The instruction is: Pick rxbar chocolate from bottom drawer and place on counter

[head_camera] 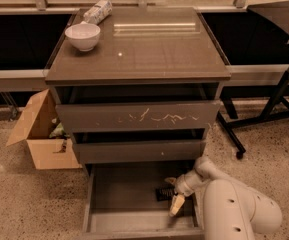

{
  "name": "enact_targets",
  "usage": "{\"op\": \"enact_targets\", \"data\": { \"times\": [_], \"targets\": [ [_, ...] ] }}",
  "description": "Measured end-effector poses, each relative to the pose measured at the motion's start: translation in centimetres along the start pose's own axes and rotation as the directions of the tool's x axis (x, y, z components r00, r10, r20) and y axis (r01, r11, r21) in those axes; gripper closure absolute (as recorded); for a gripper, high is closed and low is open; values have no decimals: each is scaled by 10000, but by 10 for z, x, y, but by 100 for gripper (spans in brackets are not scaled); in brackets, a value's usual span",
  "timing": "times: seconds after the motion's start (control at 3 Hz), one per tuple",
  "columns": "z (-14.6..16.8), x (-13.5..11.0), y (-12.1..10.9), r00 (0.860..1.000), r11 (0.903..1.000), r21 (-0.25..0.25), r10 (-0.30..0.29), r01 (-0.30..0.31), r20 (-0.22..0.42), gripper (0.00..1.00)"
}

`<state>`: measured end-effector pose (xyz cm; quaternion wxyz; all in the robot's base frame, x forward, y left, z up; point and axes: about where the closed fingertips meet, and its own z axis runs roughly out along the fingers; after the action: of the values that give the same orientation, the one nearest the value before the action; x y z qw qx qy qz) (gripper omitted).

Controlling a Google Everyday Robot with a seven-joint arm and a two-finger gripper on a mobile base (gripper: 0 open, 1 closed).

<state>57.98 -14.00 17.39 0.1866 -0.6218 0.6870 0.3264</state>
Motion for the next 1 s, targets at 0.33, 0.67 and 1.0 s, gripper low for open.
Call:
{"op": "enact_targets", "data": {
  "times": [0.33,0.67,1.0],
  "targets": [
    [14,6,-11,9998,9999,28,166,-165,-134,0],
    [26,11,-20,9993,9997,155,170,-164,-342,0],
    [38,17,-26,9984,9995,286,128,-112,-556,0]
  ]
}}
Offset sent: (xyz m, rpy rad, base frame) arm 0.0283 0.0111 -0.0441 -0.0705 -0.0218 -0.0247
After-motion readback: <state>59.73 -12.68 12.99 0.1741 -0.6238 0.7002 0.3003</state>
